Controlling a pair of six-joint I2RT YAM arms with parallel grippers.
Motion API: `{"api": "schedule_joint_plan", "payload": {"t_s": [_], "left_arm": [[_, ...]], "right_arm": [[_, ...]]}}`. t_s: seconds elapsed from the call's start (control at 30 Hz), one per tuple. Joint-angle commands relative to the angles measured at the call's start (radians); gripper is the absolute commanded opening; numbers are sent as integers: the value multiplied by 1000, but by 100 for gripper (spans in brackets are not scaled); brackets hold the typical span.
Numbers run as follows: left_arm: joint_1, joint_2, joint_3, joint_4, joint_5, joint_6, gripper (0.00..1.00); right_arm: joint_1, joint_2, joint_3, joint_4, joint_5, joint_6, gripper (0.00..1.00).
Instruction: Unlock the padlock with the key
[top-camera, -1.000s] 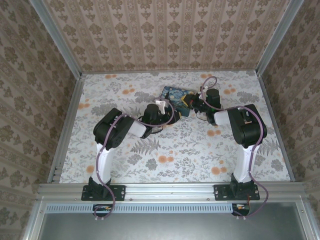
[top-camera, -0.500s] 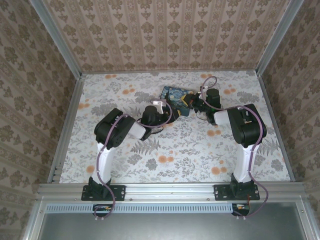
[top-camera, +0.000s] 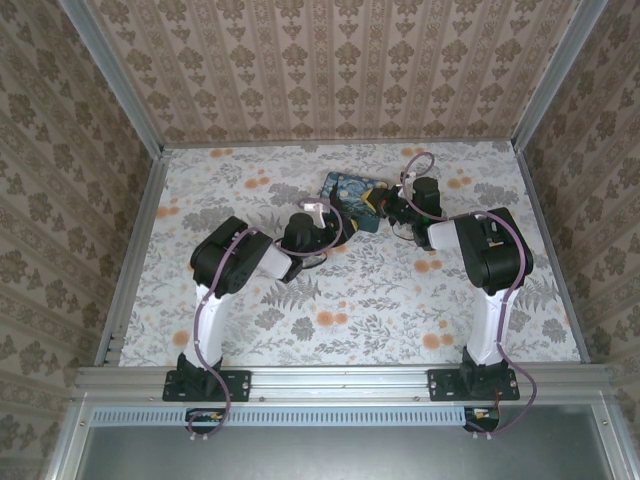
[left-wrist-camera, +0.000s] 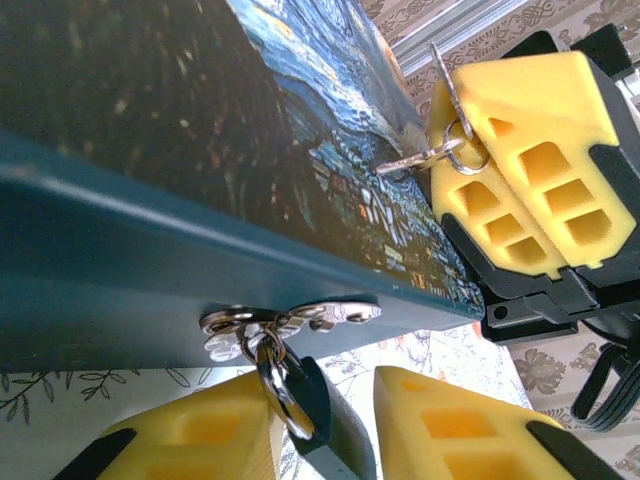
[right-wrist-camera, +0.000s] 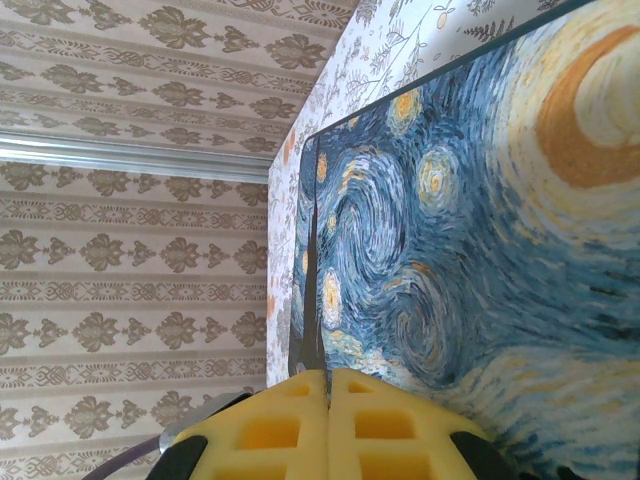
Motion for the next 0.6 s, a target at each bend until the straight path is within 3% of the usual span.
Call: {"api": "schedule_joint_plan", "payload": {"t_s": [0.0, 0.07, 0.17, 0.57], "left_arm": [[6, 22, -10, 62, 5, -5, 29], [8, 24, -9, 61, 4, -7, 30], [11, 29, -3, 50, 0, -10, 40], [19, 46, 12, 12, -2, -4, 21]], "right_arm": [[-4, 43, -13, -69, 14, 0, 0], [-4, 43, -16, -69, 15, 1, 0], [-4, 43, -17, -69, 16, 1, 0], [-4, 40, -20, -61, 17, 4, 0]]}}
